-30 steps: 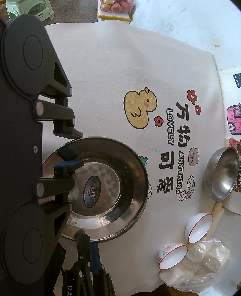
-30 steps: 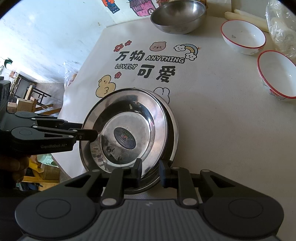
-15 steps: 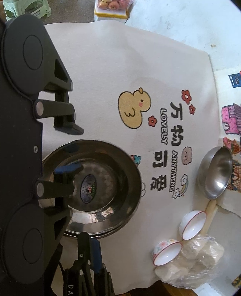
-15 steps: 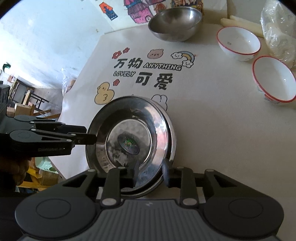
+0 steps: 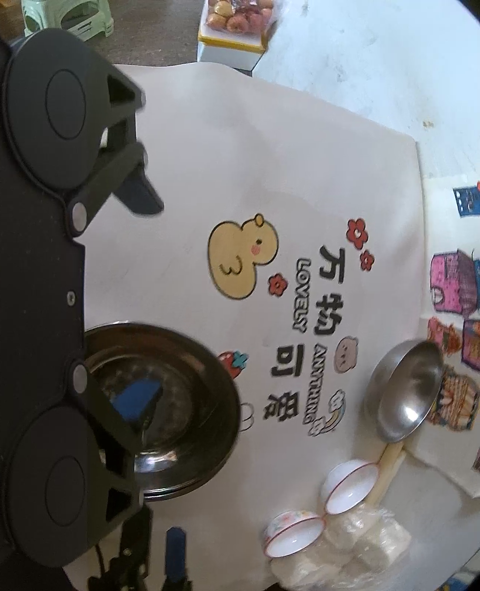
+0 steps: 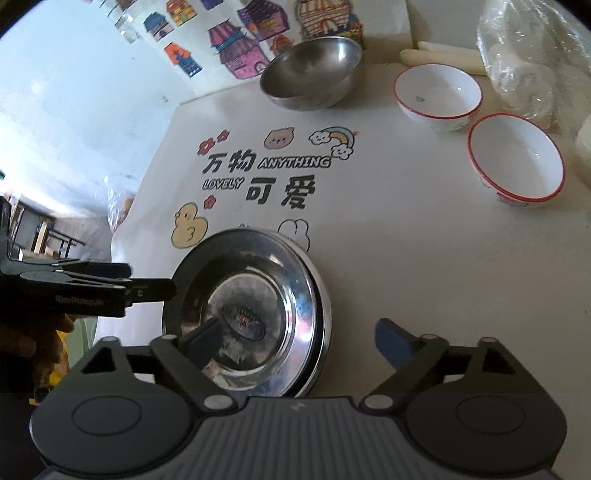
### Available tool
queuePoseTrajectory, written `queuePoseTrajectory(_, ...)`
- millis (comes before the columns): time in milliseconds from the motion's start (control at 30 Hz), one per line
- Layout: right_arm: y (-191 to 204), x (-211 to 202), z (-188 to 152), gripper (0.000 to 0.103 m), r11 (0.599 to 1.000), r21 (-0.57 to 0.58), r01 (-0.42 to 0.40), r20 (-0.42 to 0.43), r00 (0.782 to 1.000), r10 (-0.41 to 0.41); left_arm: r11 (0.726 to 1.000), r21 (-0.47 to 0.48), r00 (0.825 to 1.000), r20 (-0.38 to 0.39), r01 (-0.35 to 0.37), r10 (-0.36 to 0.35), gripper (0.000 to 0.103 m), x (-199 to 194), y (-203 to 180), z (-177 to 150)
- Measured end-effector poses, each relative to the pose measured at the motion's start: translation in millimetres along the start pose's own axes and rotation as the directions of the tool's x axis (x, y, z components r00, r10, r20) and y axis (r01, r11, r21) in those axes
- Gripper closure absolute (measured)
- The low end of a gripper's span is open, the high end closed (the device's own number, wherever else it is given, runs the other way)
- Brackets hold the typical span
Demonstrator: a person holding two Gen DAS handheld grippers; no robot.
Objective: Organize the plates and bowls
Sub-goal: 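Open both grippers and withdraw them from the stacked plates, then move both grippers to the small deep steel bowl and close on its rim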
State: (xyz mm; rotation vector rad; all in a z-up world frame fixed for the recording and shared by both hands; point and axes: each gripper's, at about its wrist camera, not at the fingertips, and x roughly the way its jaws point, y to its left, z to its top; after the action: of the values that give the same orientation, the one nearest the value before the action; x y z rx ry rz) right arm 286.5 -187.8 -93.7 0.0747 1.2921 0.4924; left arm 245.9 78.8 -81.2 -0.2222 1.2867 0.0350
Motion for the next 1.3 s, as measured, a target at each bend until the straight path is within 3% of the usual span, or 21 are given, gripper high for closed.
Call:
queuePoseTrajectory(267, -3, 1, 2, 0.000, 0.994, 0.097, 0.052, 0.063, 0.996, -0.059, 0.999, -0.016, 0.999, 0.013, 0.050, -0.050, 0.001, 4, 14, 14)
queuePoseTrajectory(567, -2, 2, -5, 0.000, 0.975, 0.201, 0.096, 0.154, 0.980, -0.128, 0.994, 0.017, 0.991, 0.078, 0.109, -0.110, 0.001, 11, 30, 39)
queuePoseTrajectory(933, 1, 6, -5, 0.000, 0.948, 0.297, 0.117, 0.235, 0.953, -0.191, 0.985, 0.114, 0.977, 0.157, 0.130, -0.147, 0.001, 33, 34, 124)
queuePoseTrajectory(1300, 6, 14, 18, 0.000, 0.936, 0.329, 0.121, 0.268, 0.939, -0.216, 0.936, 0.313, 0.960, 0.171, 0.162, -0.223, 0.001, 52, 1, 202)
